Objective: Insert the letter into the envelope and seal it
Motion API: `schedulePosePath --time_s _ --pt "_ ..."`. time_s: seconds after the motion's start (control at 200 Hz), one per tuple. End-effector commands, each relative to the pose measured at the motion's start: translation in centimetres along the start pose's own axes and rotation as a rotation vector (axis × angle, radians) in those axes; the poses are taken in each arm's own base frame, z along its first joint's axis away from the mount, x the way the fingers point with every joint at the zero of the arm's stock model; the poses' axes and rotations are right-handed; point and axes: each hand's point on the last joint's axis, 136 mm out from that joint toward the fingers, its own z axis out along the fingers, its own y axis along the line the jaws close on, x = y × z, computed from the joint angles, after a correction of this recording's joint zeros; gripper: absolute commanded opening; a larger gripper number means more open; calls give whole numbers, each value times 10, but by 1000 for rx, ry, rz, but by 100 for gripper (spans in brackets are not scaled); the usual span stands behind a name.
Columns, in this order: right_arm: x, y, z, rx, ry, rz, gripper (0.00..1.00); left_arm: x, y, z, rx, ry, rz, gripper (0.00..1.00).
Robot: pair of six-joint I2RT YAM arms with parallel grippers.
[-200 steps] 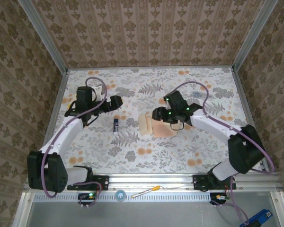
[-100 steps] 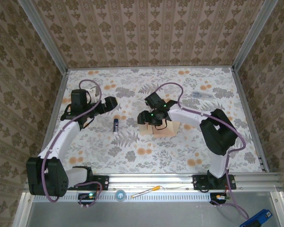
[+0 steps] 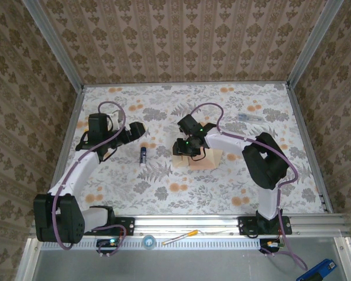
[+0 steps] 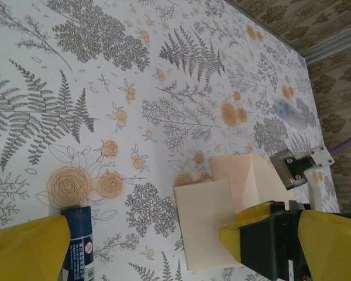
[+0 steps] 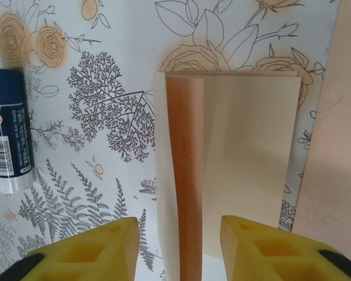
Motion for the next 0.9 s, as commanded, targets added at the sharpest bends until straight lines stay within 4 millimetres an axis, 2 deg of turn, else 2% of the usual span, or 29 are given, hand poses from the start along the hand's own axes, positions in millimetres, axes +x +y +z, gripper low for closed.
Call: schedulePosePath --time_s 0.0,0.05,0.105,0.18,0.275,0.57,0.715,0.895 --pt "1 3 5 -5 26 -5 36 0 -4 -2 32 -14 -14 100" --pt "0 3 4 -7 21 -7 29 2 -3 -1 36 -11 -20 100" --pt "-1 6 2 -20 10 -8 13 3 -3 0 39 -7 -21 100" --pt "-3 12 -3 -48 -1 -13 0 5 -4 2 53 6 -19 100" --pt "-7 25 -11 -102 -16 -23 0 8 -3 5 62 22 -13 100" --pt "-20 78 -56 -390 -58 -38 0 21 -29 7 225 84 21 100" --pt "-29 91 -76 -503 -79 24 0 30 -43 11 269 120 40 100" --pt "-39 106 -90 -661 -76 125 0 40 -59 21 299 154 91 99"
